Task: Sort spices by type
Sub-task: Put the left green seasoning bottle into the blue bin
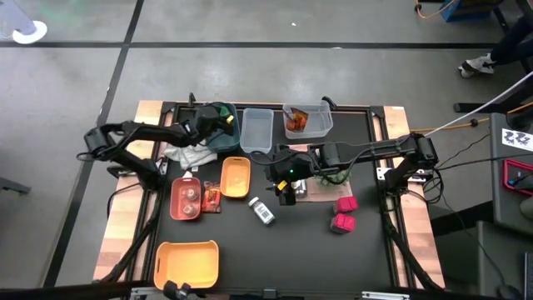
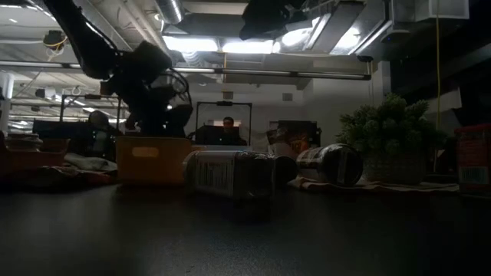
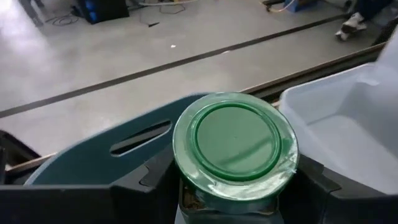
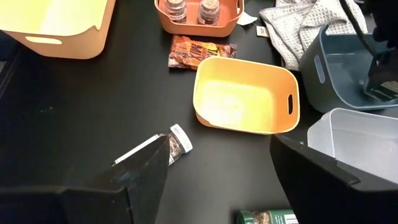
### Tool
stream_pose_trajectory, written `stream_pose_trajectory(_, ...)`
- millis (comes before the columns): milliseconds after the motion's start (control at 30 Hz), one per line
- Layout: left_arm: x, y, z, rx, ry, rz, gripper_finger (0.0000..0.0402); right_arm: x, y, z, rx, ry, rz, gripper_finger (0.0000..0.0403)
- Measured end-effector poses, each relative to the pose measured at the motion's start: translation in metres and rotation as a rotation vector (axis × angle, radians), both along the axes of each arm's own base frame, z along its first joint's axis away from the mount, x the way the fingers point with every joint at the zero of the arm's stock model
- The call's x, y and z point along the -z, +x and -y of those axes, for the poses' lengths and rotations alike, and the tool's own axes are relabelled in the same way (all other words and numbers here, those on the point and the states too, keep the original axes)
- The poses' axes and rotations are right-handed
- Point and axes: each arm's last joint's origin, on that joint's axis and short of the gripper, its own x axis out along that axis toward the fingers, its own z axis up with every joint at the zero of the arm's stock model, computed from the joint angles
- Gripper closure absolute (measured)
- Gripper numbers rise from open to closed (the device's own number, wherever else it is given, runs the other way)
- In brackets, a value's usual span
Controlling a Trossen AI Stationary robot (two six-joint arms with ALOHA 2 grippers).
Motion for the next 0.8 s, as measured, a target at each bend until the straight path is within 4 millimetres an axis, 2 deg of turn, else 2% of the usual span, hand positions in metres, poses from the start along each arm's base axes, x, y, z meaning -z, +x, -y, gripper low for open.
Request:
stream_pose_trajectory(200, 0.011, -0.001, -0.006, -0.021, -0.025, -0.037, 0.0207, 0.0, 0.0, 0.0, 0.0, 0.0, -0.002, 0.0127)
stream_pose_trajectory(467, 0.012, -0.002, -0.007, -0.033, -0.031, -0.032, 0.0204, 0.0, 0.0, 0.0, 0.0, 0.0, -0.003, 0.0127)
stream_pose_trajectory(800, 0.014, -0.003, -0.006, -0.06, -0.062, 0.004, 0.0168, 0.0, 0.0, 0.0, 0.001, 0.0, -0.005, 0.0127)
